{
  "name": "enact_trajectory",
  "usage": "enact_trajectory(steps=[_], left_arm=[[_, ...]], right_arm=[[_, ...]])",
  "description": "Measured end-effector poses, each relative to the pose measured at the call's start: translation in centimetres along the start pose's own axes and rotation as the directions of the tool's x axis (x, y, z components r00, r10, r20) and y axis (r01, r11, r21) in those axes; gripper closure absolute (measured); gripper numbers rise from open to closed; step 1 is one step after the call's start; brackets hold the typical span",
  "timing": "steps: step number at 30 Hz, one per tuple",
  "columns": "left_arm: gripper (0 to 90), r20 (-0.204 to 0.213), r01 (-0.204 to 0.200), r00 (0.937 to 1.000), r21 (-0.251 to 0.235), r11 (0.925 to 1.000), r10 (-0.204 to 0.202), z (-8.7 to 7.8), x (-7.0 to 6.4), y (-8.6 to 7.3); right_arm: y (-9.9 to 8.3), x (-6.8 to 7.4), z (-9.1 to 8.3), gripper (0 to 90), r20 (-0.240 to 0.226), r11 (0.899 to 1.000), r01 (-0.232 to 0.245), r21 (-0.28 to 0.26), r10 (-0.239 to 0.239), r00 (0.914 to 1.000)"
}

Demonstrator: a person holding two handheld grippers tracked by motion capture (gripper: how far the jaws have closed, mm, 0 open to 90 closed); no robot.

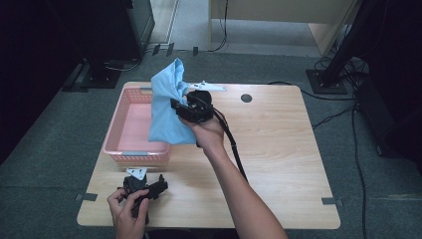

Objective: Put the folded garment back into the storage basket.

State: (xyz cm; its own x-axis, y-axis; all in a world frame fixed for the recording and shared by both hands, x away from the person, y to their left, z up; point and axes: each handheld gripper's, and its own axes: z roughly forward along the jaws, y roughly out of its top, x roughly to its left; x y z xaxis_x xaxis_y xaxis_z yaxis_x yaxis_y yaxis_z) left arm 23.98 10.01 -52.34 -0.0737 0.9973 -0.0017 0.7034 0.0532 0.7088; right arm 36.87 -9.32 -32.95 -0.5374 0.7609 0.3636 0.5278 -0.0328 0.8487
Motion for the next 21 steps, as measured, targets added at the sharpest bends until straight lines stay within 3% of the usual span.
enact_trajectory(steps=[21], left_arm=[[0.0, 0.000, -0.001, 1.0000, 0.000, 1.0000, 0.001, 0.0, 0.0, 0.0]], right_arm=[[-0.9, 1.7, 4.2, 76.8, -0.008, 0.999, -0.012, 0.044, 0.012, 0.9999]])
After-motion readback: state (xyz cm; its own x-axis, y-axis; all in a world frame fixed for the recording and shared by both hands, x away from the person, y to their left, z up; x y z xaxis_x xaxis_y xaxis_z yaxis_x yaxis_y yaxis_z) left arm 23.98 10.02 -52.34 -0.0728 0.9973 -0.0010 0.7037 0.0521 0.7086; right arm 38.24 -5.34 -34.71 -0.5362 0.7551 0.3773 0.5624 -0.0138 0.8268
